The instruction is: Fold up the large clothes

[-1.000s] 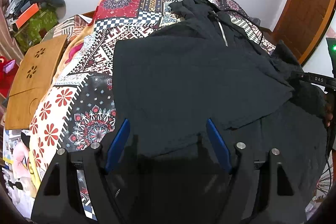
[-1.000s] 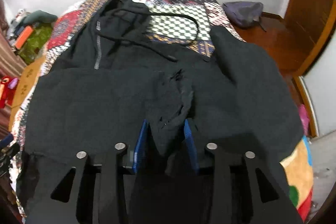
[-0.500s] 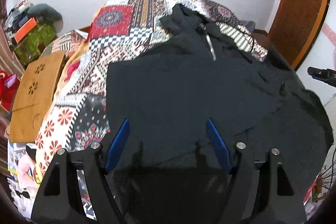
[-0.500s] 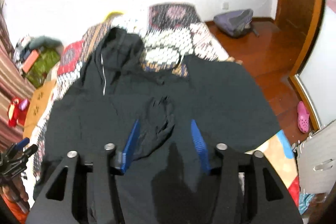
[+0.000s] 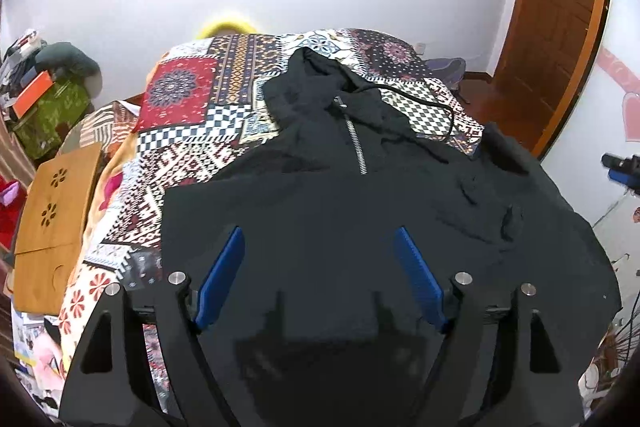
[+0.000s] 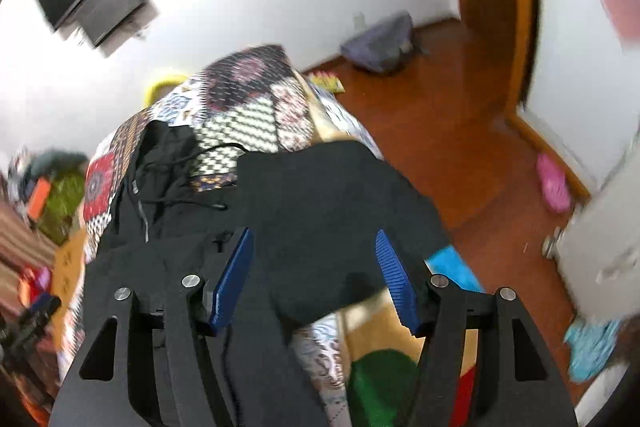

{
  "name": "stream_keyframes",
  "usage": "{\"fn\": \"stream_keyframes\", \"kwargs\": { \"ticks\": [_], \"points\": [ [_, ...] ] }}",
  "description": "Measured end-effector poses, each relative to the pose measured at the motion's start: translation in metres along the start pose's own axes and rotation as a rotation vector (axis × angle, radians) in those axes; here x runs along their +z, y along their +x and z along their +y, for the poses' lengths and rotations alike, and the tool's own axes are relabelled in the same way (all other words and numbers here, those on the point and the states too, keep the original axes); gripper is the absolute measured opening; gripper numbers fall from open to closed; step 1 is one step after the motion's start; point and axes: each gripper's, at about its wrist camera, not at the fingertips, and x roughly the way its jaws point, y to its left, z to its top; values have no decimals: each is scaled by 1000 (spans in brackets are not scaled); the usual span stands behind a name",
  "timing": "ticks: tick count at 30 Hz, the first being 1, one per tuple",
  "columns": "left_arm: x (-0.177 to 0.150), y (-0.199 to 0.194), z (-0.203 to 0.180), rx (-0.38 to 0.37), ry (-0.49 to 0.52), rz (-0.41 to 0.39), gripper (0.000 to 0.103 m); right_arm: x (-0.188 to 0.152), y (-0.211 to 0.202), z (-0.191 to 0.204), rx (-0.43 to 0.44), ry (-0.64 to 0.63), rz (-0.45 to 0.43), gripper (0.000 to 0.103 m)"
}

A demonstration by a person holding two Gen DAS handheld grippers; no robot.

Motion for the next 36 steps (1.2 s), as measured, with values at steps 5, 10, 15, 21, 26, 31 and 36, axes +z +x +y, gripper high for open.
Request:
{"fn": "stream_keyframes", "kwargs": {
  "ticks": [5, 10, 15, 21, 26, 31, 36],
  "points": [
    [-3, 10, -15, -1, 30, 6, 78, -8, 51, -49, 42, 197, 143, 60],
    [-8, 18, -10, -41, -5, 44, 78, -19, 82, -76, 97, 333, 242, 60],
    [-10, 33, 7, -18, -70, 83, 78, -21, 112, -88, 134, 408, 267, 60],
    [-19, 39, 15, -16, -108, 115, 78, -3, 124, -90, 61, 399, 231, 60],
    [-21, 33, 18, -32, -118, 111, 78, 8, 119, -75, -80, 256, 199, 33],
    [-21, 23, 22, -27, -121, 94, 78, 19, 90, -67, -77, 174, 122, 11],
    [-24, 13, 27, -39, -126, 80, 78, 37, 38, -31, -46, 33, 12, 8]
  ]
}}
